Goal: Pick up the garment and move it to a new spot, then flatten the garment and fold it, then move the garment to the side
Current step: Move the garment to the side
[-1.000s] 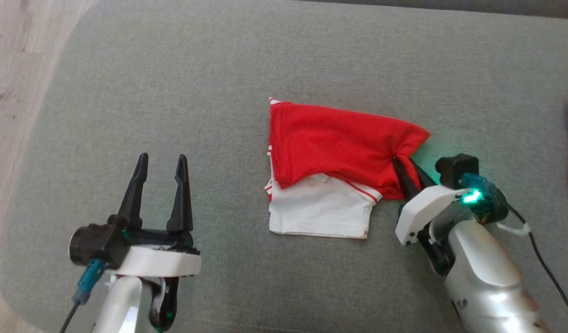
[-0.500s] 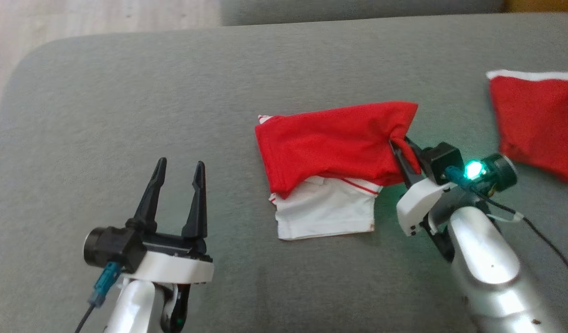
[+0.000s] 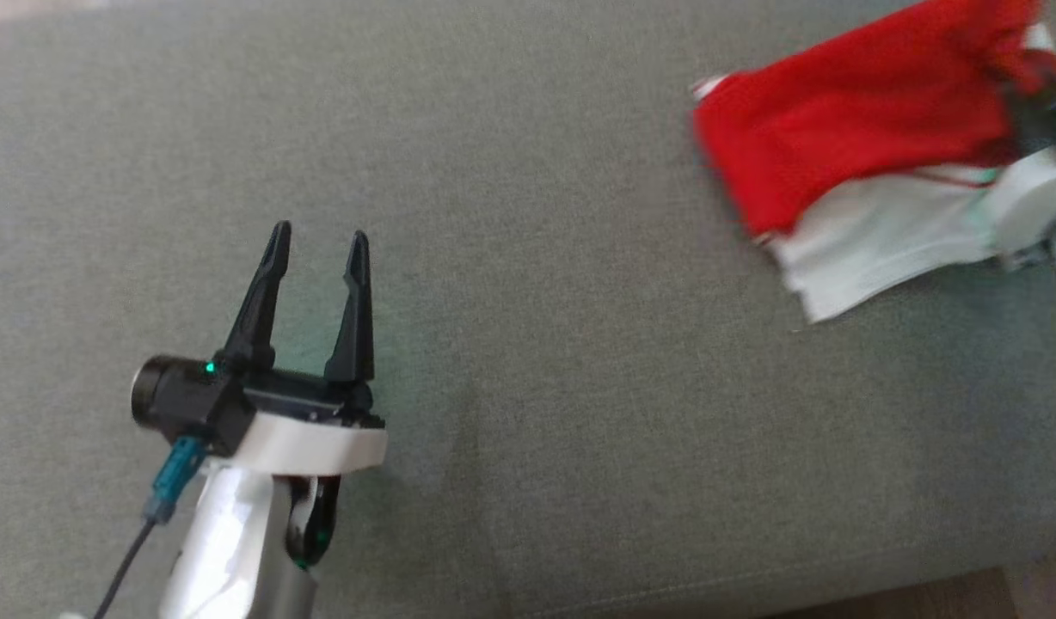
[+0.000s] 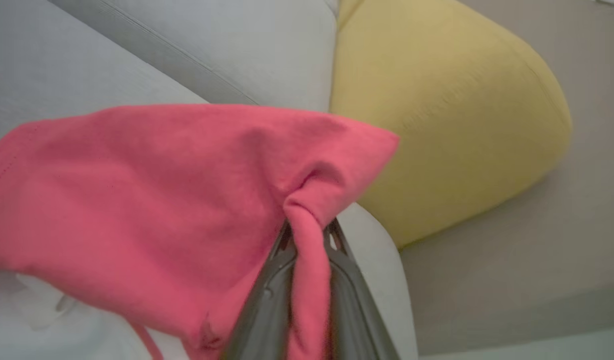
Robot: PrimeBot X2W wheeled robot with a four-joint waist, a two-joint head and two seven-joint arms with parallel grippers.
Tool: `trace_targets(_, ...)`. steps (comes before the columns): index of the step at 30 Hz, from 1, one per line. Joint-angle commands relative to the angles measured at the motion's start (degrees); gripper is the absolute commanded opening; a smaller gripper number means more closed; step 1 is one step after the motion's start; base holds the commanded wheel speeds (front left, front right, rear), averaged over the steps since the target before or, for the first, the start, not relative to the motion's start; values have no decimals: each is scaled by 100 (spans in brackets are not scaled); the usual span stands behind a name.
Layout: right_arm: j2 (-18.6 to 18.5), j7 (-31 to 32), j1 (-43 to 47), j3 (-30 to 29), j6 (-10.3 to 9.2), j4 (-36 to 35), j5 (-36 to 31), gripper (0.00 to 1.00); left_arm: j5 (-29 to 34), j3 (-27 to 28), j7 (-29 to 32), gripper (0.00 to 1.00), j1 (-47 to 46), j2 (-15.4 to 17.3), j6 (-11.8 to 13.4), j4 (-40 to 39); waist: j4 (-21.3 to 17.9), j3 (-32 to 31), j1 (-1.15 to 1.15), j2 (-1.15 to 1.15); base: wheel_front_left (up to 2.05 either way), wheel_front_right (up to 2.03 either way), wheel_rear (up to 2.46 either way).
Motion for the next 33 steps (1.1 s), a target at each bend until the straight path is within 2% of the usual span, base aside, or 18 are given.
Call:
trace_targets(1,-274,48,-158,-131,-5,-65,15,0,37,166,-28,100,-219,43,-36,-190,-47,239,-1,0,0,0,0)
trace_targets(5,-559,84,-349,-584,-5,197,-57,0,22,174,-28,100,-332,64,-55,-157,-4,389,-1,0,0,0,0)
trace_targets(9,-657,-6,-448,-1019,-5,468,-136,0,6,181,-28,100,-375,91,-65,-130,62,469,-1,0,0,0,0)
trace_targets(14,-477,-142,-490,-1593,-5,637,-191,0,-1,247,-28,100,-390,146,-70,-134,100,530,-1,0,0,0,0)
trace_targets(19,-259,-163,-496,-1821,-5,675,-327,0,-6,304,-28,100,-354,177,-73,-144,82,530,-1,0,0,0,0)
trace_targets(20,-220,-159,-499,-1873,-5,667,-354,23,-8,302,-28,100,-351,182,-73,-140,77,522,-1,0,0,0,0)
trace_targets(21,-186,-162,-497,-1922,-5,652,-385,67,-9,298,-28,100,-349,186,-73,-133,74,512,-1,0,0,0,0)
trace_targets(22,-147,-177,-490,-1961,-5,628,-410,96,-11,293,-28,100,-348,186,-73,-123,71,493,-1,0,0,0,0)
trace_targets(23,-102,-163,-480,-2011,-5,617,-420,100,-14,291,-28,100,-346,186,-73,-114,69,469,-1,0,0,0,0)
trace_targets(33,389,-349,-288,-1924,-5,98,-416,100,-67,388,-28,100,-174,113,-74,-67,101,-100,-1,0,0,0,0)
